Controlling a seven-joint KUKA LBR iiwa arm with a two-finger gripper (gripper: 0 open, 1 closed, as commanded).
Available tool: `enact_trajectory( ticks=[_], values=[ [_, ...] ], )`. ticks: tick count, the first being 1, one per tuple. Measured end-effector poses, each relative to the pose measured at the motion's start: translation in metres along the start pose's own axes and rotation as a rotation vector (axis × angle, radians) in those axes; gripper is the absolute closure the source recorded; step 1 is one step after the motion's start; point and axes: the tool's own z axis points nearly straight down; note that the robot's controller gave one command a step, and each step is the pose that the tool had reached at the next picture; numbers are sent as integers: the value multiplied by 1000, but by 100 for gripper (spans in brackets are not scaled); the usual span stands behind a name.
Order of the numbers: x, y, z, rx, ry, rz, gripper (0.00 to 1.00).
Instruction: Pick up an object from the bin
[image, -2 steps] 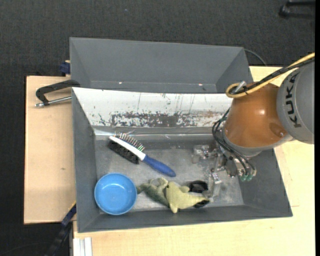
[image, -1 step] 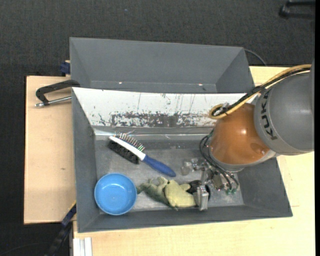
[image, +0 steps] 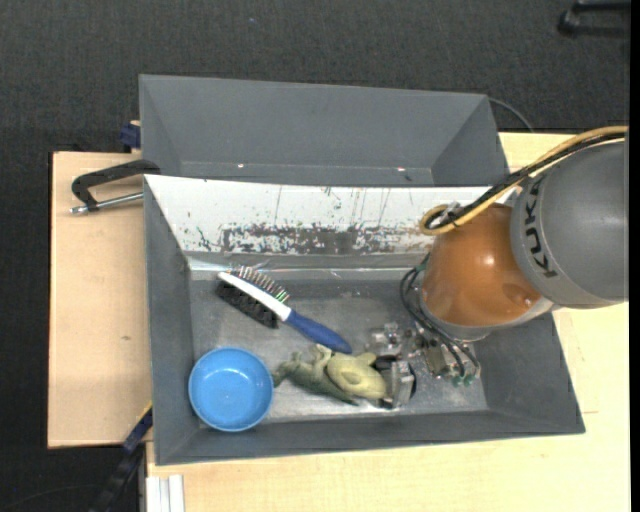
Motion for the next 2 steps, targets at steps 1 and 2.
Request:
enact_trajectory(
  ticks=[1, 2],
  values=[
    [-25, -6, -119, 4, -15, -379, 100],
    [-65, -60, -188, 9, -14, -844, 100]
  ],
)
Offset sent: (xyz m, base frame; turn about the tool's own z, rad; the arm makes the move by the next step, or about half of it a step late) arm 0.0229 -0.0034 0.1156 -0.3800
